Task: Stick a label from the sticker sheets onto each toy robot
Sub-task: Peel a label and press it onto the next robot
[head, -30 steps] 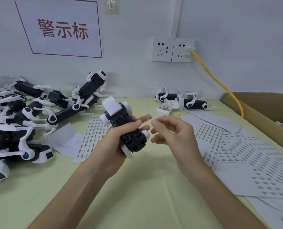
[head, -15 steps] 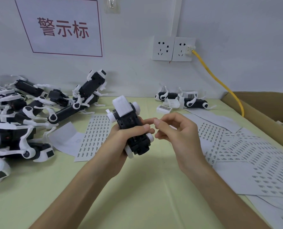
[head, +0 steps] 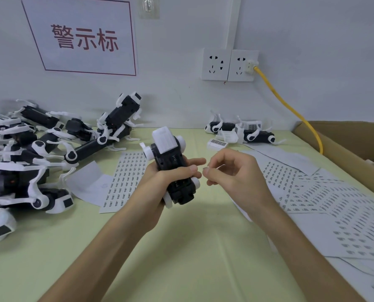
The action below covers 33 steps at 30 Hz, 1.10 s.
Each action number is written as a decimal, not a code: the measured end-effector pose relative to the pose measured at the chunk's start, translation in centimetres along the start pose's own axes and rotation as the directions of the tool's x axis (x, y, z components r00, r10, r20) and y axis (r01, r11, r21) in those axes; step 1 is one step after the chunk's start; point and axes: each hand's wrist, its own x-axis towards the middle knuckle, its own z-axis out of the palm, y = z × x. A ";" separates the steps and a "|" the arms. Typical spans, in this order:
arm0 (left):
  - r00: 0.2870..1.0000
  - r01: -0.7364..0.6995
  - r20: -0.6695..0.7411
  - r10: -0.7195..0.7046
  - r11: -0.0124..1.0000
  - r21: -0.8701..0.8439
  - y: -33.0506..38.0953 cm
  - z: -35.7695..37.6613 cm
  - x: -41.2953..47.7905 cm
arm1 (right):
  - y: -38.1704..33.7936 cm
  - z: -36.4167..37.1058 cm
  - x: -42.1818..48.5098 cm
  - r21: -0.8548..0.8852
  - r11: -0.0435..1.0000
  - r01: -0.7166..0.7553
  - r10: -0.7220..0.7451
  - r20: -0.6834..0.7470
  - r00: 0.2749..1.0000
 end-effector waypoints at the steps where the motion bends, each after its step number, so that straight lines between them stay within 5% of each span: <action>1: 1.000 0.008 0.006 -0.008 1.000 0.005 0.0 -0.1 0.0 | 0.0 0.0 0.0 -0.022 1.000 0.015 -0.015 -0.015 1.000; 8: 0.999 0.047 0.002 -0.047 0.998 -0.041 0.2 0.2 -0.2 | 0.3 0.2 0.0 -0.058 0.997 0.056 -0.062 -0.116 0.991; 13: 0.993 0.115 0.042 -0.107 0.931 -0.347 0.3 0.2 -0.4 | 0.4 0.4 0.2 0.123 0.992 -0.016 0.035 -0.148 0.988; 21: 0.996 0.080 0.045 -0.071 0.967 -0.243 0.3 0.4 -0.6 | 0.4 1.2 -0.4 0.280 0.957 -0.072 0.120 -0.159 0.980; 28: 0.998 0.061 0.046 -0.052 0.976 -0.209 -0.3 0.9 -0.5 | 0.6 1.3 -0.3 0.229 0.973 -0.023 0.083 -0.256 0.963; 33: 0.999 0.044 -0.013 -0.050 0.951 -0.305 -0.1 1.0 -0.4 | 0.4 1.5 -0.3 0.273 0.961 -0.038 0.105 -0.233 0.967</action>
